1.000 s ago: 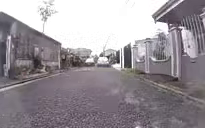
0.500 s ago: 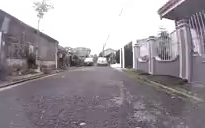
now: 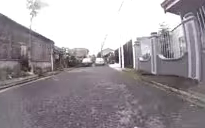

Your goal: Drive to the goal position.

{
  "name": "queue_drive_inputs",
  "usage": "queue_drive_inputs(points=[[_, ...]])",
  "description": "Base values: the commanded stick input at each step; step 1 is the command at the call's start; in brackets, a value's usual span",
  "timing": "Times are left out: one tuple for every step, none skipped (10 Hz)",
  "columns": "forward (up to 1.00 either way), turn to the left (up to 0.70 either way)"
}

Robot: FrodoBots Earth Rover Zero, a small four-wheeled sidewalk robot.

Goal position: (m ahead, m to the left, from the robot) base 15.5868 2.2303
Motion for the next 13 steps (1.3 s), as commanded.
queue_drive_inputs(points=[[1.00,0.00],[1.00,0.00],[1.00,0.00],[1.00,0.00],[1.00,0.00],[1.00,0.00],[1.00,0.00],[1.00,0.00],[1.00,0.00],[1.00,0.00],[1.00,0.00],[1.00,0.00],[1.00,0.00]])
